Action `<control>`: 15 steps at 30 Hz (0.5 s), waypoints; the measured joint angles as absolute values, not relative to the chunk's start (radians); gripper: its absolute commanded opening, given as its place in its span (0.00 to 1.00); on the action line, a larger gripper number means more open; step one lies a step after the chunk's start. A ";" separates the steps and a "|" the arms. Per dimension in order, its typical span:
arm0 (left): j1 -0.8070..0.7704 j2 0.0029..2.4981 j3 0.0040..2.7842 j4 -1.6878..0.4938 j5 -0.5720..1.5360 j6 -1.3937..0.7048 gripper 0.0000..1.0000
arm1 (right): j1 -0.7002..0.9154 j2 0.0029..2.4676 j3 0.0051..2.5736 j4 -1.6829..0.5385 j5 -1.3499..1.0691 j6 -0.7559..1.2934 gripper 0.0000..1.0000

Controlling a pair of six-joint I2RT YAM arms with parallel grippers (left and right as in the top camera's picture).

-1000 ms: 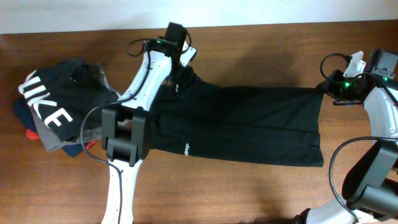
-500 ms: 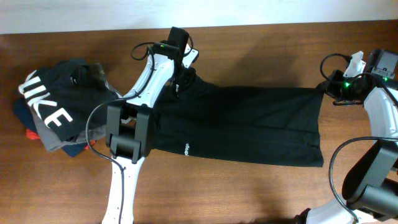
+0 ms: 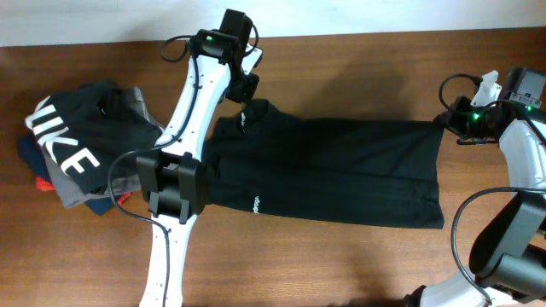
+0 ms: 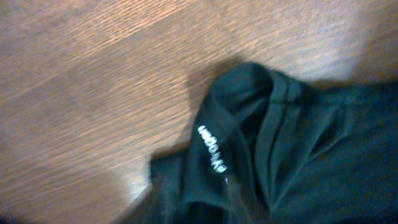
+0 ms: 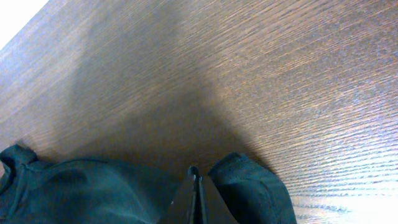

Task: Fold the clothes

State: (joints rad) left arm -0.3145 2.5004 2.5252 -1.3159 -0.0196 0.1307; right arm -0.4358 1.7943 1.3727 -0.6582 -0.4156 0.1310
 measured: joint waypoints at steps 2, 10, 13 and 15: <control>-0.315 2.501 2.513 -1.284 0.004 0.082 0.44 | -0.436 1.794 1.373 -0.659 -0.416 0.131 0.04; -0.315 2.584 2.496 -1.192 0.103 0.000 0.44 | -0.436 1.794 1.373 -0.659 -0.416 0.131 0.04; -0.315 2.631 2.488 -1.188 0.109 -0.010 0.43 | -0.436 1.794 1.373 -0.659 -0.416 0.131 0.04; -0.315 2.656 2.482 -1.184 0.109 -0.014 0.43 | -0.436 1.794 1.373 -0.659 -0.416 0.131 0.04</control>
State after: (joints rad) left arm -0.3145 2.6556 2.4825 -1.1843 0.1089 -0.0135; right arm -0.4358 1.7943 1.3727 -0.6586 -0.4156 0.1310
